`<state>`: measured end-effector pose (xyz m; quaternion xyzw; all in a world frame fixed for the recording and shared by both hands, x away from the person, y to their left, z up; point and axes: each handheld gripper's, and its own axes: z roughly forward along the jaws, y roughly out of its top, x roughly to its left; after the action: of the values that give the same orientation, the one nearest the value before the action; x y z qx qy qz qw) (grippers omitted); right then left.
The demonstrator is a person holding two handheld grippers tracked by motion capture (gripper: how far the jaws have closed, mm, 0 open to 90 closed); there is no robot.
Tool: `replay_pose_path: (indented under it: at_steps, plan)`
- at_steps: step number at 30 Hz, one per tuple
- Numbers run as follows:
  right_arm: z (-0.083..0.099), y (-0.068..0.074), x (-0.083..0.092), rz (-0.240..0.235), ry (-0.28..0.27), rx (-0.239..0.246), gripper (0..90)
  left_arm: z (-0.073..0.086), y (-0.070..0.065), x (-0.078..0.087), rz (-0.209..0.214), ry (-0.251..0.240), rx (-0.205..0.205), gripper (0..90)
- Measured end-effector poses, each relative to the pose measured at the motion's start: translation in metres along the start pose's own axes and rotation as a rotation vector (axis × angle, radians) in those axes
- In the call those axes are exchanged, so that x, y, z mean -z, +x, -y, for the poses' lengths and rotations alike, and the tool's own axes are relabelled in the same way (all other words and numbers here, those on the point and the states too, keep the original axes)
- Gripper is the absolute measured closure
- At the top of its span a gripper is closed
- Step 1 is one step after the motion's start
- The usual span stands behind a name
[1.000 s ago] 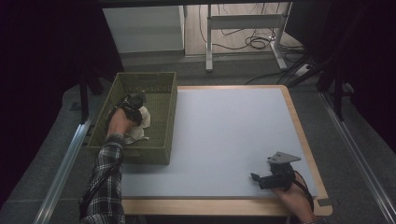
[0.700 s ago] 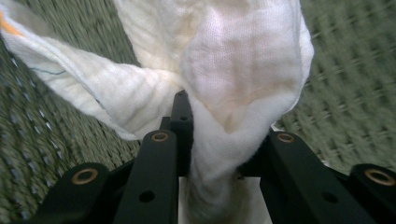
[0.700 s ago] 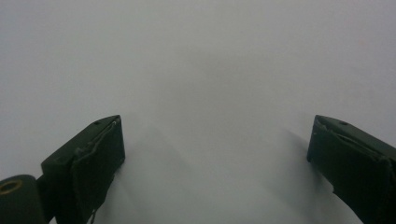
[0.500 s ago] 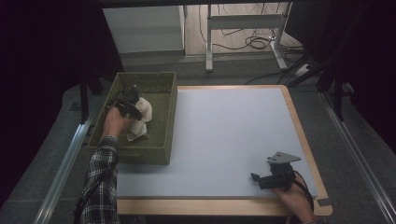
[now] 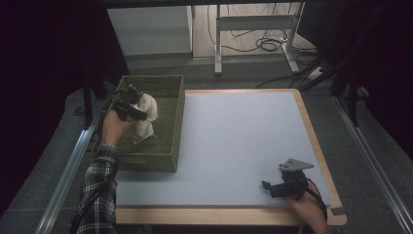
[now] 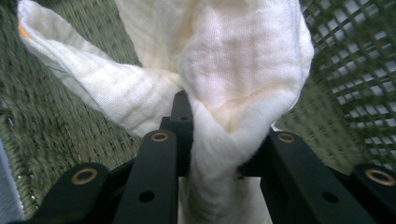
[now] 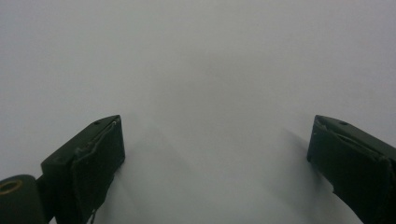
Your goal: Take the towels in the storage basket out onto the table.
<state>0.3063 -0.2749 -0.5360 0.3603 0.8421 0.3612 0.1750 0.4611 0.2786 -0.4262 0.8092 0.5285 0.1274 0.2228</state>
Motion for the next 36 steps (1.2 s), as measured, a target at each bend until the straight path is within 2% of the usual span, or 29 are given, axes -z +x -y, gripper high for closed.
replay_pose_path:
  at_steps: [11,17,27,36]
  plan:
    - [0.000,0.000,0.000,0.001,0.001,0.000,4.3,0.009,-0.003,0.032,0.033,-0.139,-0.007,72.5]
    - [0.000,0.000,0.000,0.001,0.001,0.000,4.3,0.006,-0.012,0.046,0.060,-0.198,-0.036,72.4]
    - [0.000,0.000,0.000,0.001,0.000,0.000,4.3,-0.009,-0.035,0.059,0.103,-0.245,-0.087,72.3]
    - [0.000,0.000,0.000,0.001,0.000,0.000,4.3,-0.025,-0.054,0.064,0.125,-0.259,-0.126,72.2]
